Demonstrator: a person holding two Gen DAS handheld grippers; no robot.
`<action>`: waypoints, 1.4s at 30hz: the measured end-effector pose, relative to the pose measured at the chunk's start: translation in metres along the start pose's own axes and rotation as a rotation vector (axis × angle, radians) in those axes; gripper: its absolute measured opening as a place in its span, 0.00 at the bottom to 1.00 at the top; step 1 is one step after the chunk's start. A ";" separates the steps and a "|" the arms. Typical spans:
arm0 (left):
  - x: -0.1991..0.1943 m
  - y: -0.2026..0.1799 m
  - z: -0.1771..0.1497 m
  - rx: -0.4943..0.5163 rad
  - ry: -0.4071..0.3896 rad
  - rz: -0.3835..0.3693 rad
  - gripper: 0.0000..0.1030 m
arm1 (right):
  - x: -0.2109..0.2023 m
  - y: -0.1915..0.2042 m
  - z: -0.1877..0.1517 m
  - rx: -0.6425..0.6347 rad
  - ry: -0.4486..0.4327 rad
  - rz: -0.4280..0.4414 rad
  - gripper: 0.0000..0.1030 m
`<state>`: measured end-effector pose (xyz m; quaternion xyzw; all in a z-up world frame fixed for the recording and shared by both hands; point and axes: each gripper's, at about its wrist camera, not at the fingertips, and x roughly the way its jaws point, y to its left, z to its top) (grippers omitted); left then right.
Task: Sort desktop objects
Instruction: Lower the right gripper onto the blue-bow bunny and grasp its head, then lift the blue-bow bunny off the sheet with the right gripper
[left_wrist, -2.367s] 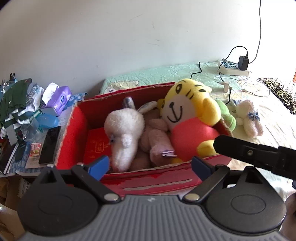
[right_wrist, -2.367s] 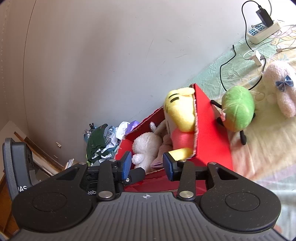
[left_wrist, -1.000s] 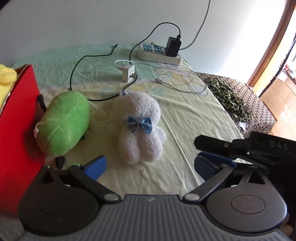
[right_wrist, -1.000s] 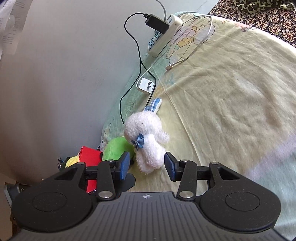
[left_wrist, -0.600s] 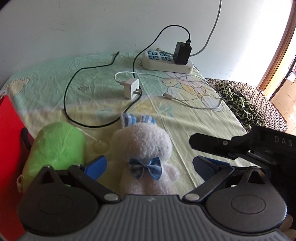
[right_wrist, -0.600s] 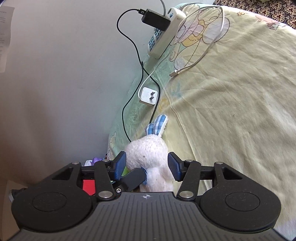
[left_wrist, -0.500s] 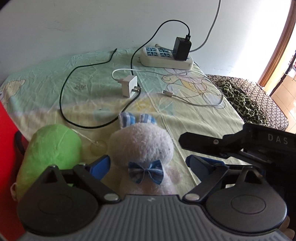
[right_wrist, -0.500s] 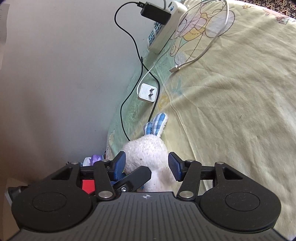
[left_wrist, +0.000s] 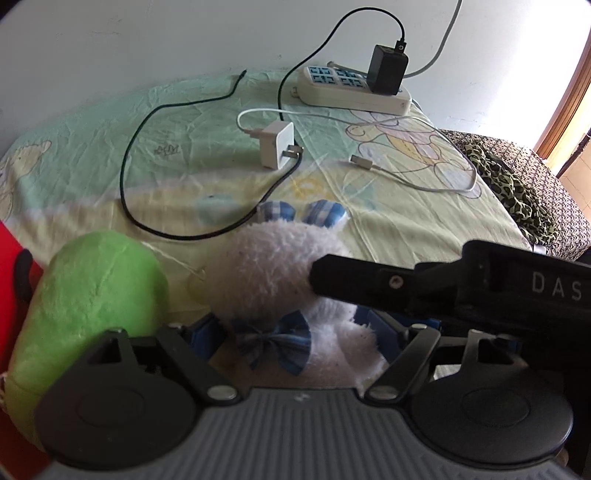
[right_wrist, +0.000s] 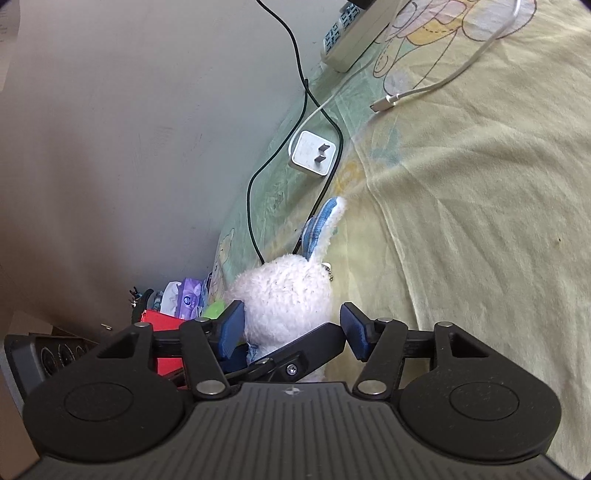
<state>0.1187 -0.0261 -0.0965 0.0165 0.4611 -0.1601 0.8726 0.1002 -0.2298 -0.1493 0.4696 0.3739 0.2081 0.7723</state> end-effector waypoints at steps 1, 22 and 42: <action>-0.002 0.000 0.000 -0.002 0.000 -0.005 0.76 | -0.002 -0.002 0.000 0.017 0.002 0.007 0.53; -0.066 -0.048 -0.046 0.128 -0.025 -0.097 0.72 | -0.064 0.017 -0.036 0.012 0.094 -0.078 0.41; -0.130 -0.052 -0.134 0.221 -0.017 -0.115 0.73 | -0.090 0.037 -0.138 -0.029 0.196 -0.130 0.43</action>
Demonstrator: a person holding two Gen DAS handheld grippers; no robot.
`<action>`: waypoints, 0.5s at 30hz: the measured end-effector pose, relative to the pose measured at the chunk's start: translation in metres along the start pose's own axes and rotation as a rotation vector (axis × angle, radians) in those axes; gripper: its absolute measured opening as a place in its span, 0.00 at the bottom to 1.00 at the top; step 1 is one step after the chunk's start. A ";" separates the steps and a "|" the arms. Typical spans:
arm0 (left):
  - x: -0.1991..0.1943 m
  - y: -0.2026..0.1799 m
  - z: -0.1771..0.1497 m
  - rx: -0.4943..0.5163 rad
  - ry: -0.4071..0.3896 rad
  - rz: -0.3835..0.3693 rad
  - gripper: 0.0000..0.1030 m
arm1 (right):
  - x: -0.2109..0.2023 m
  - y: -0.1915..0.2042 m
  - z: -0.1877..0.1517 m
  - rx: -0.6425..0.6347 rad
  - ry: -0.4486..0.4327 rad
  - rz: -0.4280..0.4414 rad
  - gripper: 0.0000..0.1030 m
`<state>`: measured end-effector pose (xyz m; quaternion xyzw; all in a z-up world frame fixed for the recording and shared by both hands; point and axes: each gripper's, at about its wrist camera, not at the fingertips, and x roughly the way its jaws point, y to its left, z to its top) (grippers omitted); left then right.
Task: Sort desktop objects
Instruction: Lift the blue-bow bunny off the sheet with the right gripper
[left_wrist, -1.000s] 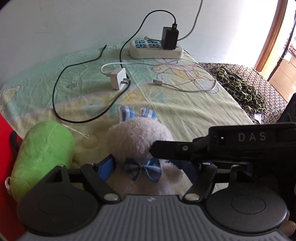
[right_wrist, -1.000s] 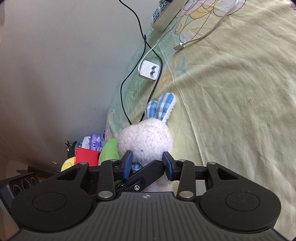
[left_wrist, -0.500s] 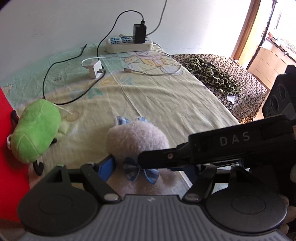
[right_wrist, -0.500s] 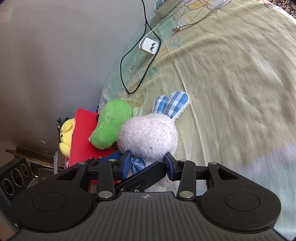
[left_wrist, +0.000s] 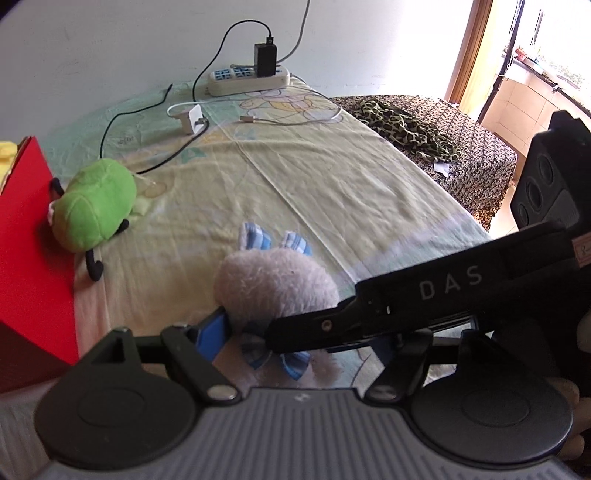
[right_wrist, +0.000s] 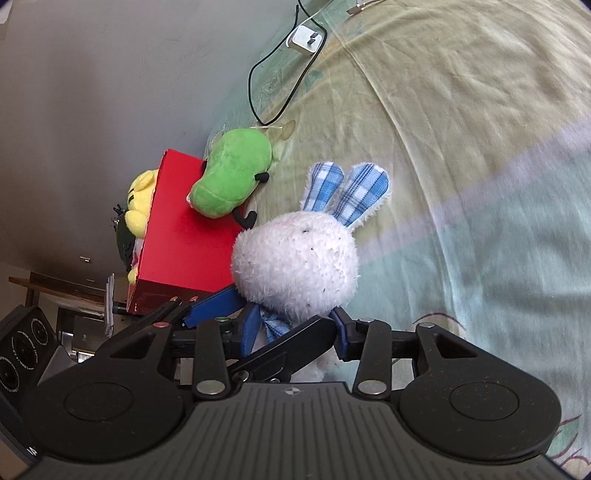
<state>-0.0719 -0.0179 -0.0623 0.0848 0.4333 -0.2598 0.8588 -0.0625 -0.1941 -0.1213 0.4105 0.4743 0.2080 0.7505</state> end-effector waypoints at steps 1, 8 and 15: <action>-0.002 0.002 -0.003 -0.005 0.000 0.004 0.73 | 0.002 0.001 -0.002 0.001 0.006 0.003 0.43; -0.024 0.020 -0.010 -0.022 -0.049 0.002 0.73 | 0.005 0.031 -0.012 -0.095 -0.046 -0.015 0.43; -0.057 0.038 0.003 0.073 -0.145 -0.041 0.73 | -0.004 0.071 -0.022 -0.160 -0.222 -0.025 0.43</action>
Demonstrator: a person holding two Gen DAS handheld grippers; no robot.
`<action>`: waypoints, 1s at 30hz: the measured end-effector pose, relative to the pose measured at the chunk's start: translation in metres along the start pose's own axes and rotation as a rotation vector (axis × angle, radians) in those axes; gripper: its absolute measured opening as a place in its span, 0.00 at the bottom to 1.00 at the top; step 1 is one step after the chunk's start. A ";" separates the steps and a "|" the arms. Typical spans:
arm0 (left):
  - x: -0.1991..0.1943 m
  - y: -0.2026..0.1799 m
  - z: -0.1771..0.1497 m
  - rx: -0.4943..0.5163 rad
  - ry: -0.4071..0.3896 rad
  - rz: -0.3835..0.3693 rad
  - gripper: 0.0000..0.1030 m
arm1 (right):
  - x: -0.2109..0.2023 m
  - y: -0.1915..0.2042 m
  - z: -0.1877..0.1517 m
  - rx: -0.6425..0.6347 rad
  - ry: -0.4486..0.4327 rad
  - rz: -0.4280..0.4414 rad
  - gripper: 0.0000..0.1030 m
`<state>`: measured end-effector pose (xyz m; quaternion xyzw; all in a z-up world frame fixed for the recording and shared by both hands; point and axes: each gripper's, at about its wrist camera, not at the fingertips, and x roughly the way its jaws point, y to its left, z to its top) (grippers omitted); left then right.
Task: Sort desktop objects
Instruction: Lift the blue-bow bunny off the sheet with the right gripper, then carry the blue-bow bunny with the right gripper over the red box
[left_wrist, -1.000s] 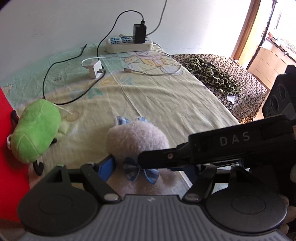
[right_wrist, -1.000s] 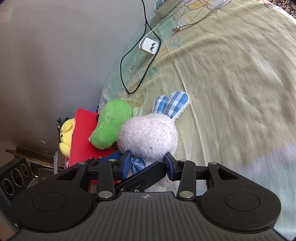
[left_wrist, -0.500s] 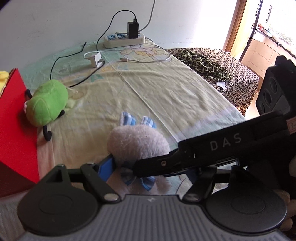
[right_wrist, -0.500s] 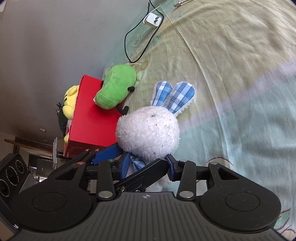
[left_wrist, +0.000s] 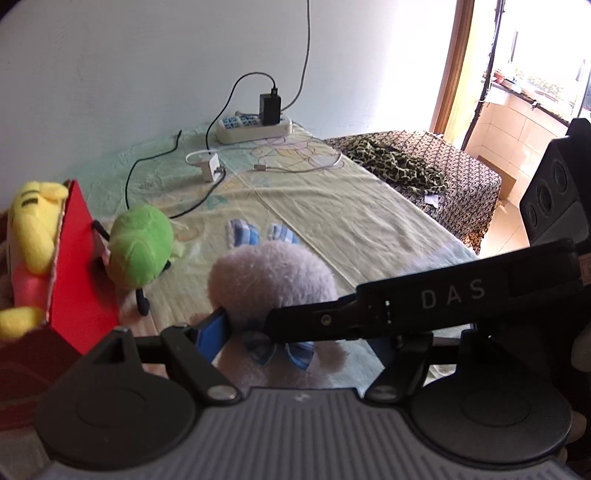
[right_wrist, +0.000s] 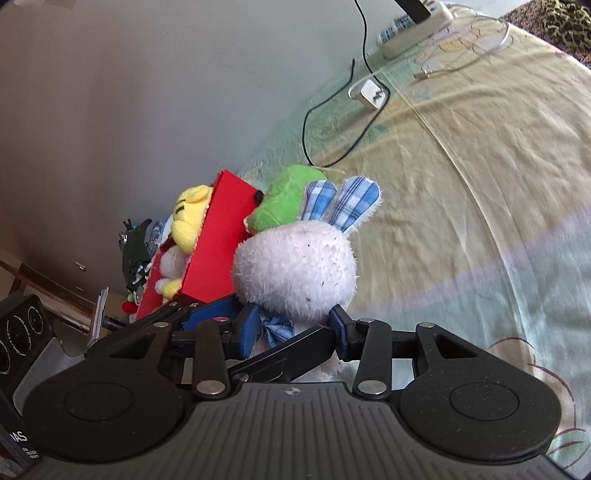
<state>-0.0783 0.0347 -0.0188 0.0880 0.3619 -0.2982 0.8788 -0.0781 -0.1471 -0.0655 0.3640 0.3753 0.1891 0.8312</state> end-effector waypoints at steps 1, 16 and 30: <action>-0.004 0.003 0.002 0.012 -0.015 -0.007 0.73 | -0.001 0.006 0.000 -0.005 -0.024 -0.002 0.43; -0.086 0.093 0.019 0.035 -0.231 -0.012 0.73 | 0.032 0.117 0.003 -0.165 -0.225 0.043 0.43; -0.154 0.213 -0.010 -0.082 -0.297 0.237 0.73 | 0.154 0.207 0.006 -0.283 -0.098 0.244 0.43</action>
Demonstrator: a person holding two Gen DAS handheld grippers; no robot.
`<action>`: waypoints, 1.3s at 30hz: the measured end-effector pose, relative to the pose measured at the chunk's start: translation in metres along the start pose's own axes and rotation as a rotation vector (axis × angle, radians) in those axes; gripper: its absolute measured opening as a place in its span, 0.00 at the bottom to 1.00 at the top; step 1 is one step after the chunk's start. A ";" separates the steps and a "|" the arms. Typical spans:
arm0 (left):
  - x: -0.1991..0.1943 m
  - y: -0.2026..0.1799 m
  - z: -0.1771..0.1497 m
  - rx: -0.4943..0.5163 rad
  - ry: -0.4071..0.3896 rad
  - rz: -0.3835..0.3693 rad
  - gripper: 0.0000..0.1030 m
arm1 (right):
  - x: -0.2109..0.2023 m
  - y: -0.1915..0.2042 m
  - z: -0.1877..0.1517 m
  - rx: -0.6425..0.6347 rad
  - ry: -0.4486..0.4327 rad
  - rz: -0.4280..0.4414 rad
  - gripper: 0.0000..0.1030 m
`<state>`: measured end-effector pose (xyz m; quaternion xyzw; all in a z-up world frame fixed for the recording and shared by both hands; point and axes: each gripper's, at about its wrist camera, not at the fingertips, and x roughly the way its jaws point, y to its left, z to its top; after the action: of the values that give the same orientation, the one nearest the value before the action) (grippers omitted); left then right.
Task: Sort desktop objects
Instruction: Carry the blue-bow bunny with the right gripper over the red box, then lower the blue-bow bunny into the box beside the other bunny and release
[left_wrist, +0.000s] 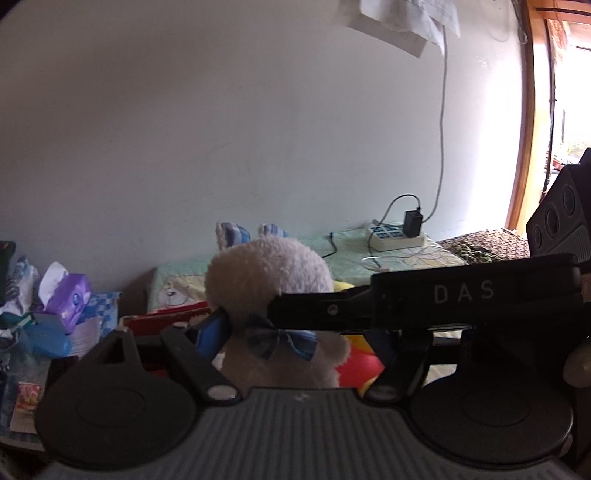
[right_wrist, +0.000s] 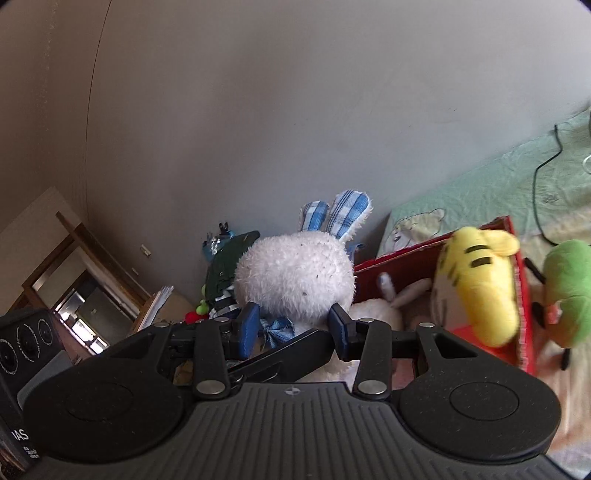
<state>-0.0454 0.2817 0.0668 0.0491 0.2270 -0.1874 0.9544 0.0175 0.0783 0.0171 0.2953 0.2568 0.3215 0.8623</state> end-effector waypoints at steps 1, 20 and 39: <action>-0.001 0.009 -0.002 -0.013 0.004 0.020 0.73 | 0.011 0.002 0.000 -0.003 0.016 0.012 0.43; 0.047 0.085 -0.042 -0.164 0.200 0.068 0.74 | 0.098 0.002 -0.023 -0.039 0.240 -0.068 0.41; 0.062 0.095 -0.056 -0.187 0.277 0.039 0.85 | 0.103 -0.031 -0.031 0.118 0.275 -0.022 0.45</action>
<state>0.0190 0.3587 -0.0102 -0.0102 0.3718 -0.1383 0.9179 0.0781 0.1422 -0.0519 0.2958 0.3941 0.3337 0.8037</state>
